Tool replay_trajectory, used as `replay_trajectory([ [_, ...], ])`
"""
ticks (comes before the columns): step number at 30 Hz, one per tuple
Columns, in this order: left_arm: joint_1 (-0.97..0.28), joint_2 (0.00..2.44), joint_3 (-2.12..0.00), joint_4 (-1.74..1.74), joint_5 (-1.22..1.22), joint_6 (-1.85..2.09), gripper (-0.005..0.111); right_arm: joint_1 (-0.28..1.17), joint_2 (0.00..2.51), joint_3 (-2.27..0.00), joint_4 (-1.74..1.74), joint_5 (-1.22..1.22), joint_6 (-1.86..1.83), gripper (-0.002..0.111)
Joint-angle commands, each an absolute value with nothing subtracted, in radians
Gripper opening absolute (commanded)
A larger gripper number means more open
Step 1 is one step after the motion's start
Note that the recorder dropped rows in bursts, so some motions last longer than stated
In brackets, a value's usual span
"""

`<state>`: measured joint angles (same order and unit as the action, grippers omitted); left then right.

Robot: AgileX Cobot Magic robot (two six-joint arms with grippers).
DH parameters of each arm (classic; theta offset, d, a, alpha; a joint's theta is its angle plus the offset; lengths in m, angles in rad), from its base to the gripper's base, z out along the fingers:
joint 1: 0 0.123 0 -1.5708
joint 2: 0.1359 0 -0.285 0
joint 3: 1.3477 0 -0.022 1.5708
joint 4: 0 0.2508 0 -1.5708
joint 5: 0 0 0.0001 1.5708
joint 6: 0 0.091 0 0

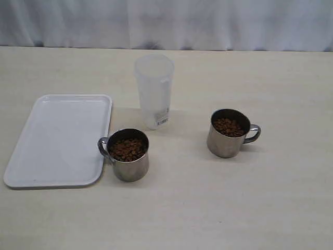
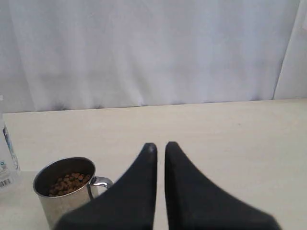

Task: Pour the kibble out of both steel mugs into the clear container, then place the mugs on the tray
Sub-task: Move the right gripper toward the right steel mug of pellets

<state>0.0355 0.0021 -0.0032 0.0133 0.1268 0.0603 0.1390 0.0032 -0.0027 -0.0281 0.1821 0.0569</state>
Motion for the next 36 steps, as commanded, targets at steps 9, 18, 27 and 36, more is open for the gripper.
replay_trajectory([
  [9,0.033,0.0,0.0,0.014,0.12,0.055,0.0,0.142,0.0,0.0,-0.038,0.133,0.047,0.005],
  [18,0.033,0.0,0.0,0.014,0.12,0.055,0.0,0.142,0.0,0.0,0.099,0.043,0.049,0.005],
  [27,0.033,0.0,0.0,0.014,0.12,0.055,0.0,0.353,0.292,0.0,0.249,-0.118,0.047,0.004],
  [36,0.033,0.0,0.0,0.014,0.12,0.055,0.0,0.701,1.059,-0.012,0.217,-0.655,-0.123,0.01],
])
